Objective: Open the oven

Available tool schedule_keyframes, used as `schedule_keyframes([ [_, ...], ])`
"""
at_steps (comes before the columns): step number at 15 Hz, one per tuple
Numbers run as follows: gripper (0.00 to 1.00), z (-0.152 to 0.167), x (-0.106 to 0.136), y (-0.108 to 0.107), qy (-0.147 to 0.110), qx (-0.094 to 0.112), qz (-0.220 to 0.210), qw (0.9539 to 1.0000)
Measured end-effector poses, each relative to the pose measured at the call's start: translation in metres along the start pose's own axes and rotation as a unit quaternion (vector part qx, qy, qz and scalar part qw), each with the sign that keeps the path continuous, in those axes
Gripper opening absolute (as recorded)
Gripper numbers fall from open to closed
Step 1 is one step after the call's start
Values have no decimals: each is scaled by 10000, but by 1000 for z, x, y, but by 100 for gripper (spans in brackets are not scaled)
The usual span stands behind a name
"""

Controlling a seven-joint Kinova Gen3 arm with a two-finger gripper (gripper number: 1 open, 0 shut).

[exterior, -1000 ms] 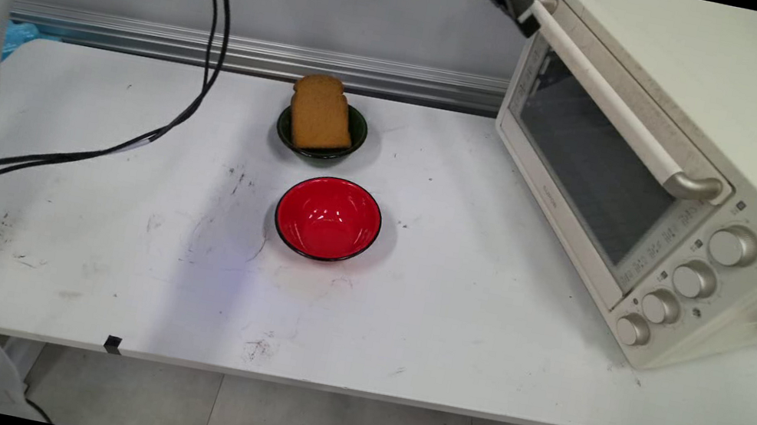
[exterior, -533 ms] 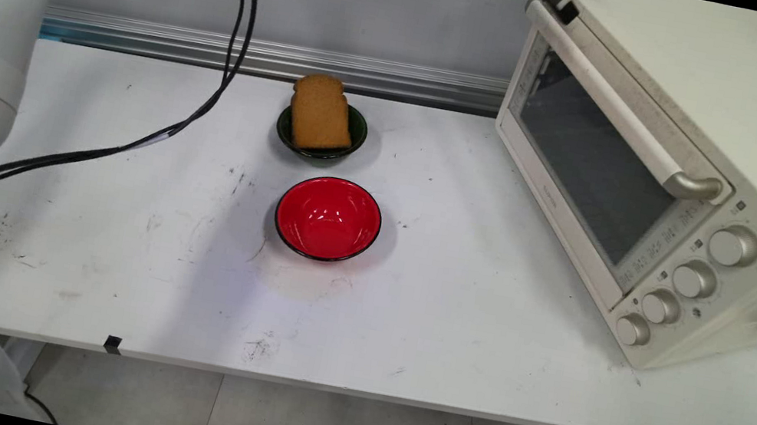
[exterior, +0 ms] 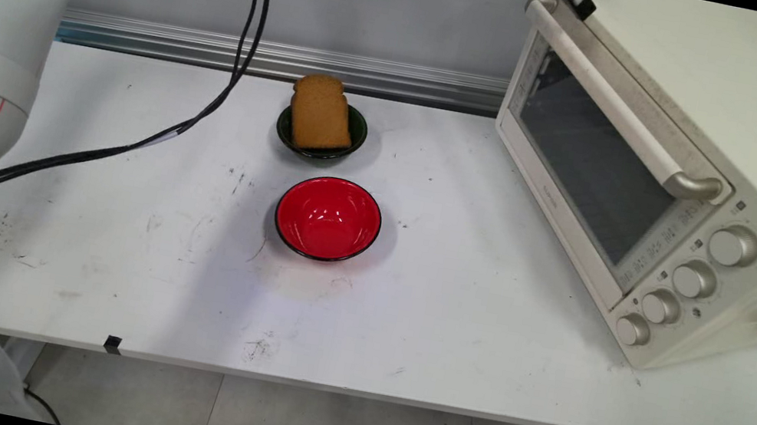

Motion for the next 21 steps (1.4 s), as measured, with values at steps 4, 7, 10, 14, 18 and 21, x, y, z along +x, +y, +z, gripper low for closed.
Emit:
schedule_keyframes([
  [4, 0, 9, 1, 1, -27, -36, 11, 10000],
  [7, 0, 16, 1, 1, -37, -64, 31, 10000],
  [10, 0, 24, 2, 1, -42, -85, 48, 9999],
  [14, 0, 31, 0, -1, -70, -87, 70, 9999],
  [18, 0, 37, -5, -3, -119, -86, 86, 9999],
  [21, 0, 39, -8, -4, -154, -82, 102, 9998],
])
